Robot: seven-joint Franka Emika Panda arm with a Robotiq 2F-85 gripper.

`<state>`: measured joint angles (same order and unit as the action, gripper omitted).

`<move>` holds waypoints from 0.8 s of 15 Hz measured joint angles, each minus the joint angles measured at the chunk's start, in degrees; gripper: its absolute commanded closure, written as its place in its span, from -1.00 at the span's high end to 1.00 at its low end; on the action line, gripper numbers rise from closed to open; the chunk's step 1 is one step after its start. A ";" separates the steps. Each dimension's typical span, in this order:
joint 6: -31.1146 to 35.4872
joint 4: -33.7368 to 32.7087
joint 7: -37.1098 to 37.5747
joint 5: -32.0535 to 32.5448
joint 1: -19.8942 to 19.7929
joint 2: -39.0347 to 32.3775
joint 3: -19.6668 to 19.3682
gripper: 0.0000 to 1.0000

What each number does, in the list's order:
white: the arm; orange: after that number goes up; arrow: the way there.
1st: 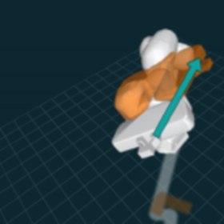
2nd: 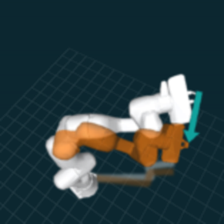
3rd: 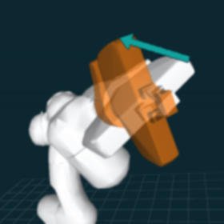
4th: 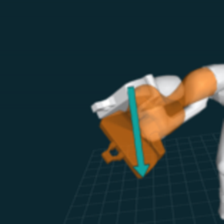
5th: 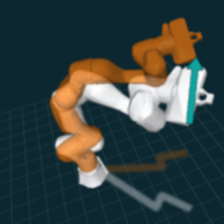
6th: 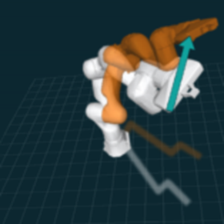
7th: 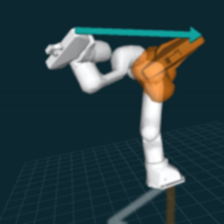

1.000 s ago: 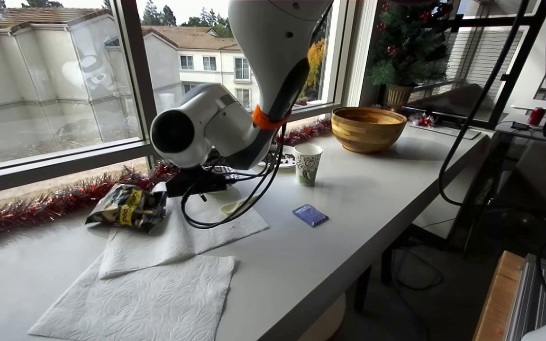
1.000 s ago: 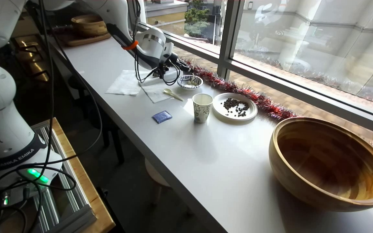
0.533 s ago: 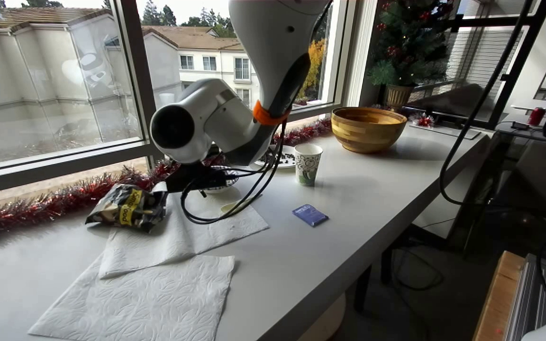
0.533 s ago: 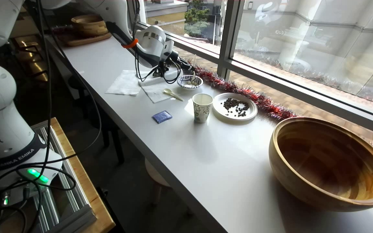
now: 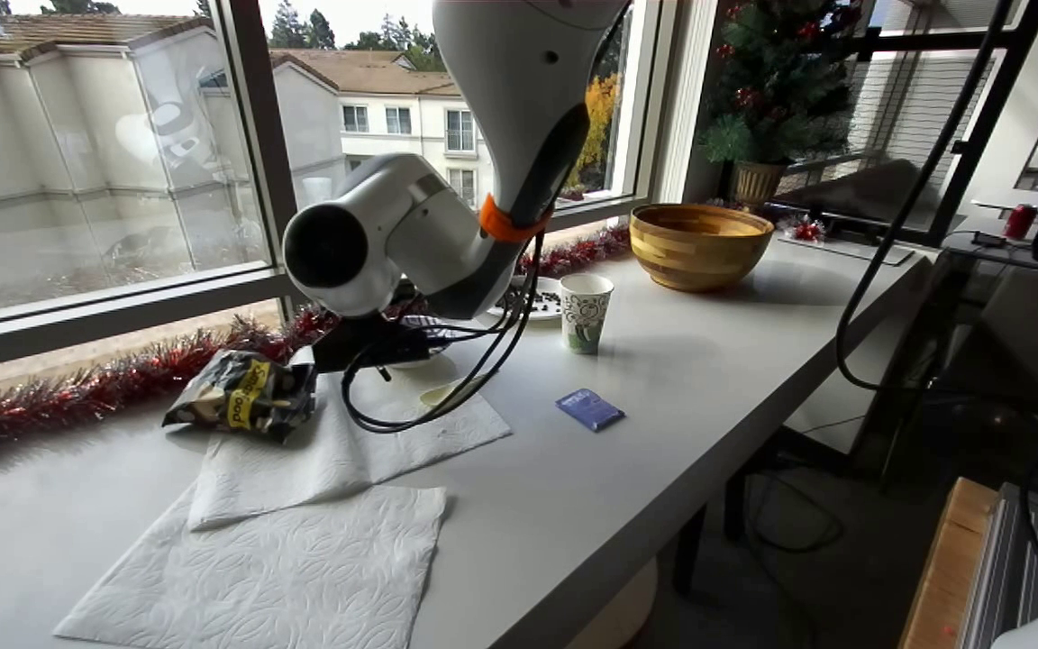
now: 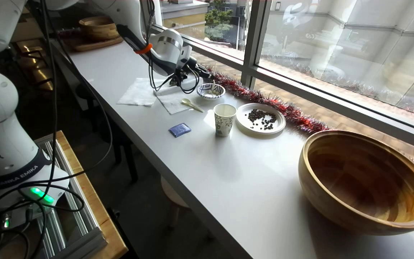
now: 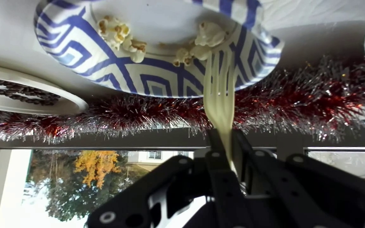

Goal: Use the fork to remove the contents of the white plate with blue markings and put the fork back on the napkin

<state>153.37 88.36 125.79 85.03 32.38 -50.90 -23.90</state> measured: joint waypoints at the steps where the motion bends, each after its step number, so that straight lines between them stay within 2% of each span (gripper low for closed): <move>1: 0.00 0.03 -0.08 -0.03 0.00 0.00 0.00 -0.94; 12: 0.00 1.09 -1.16 -0.51 -0.01 0.10 0.40 -0.94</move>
<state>153.37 89.46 124.63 84.52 32.37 -50.80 -23.49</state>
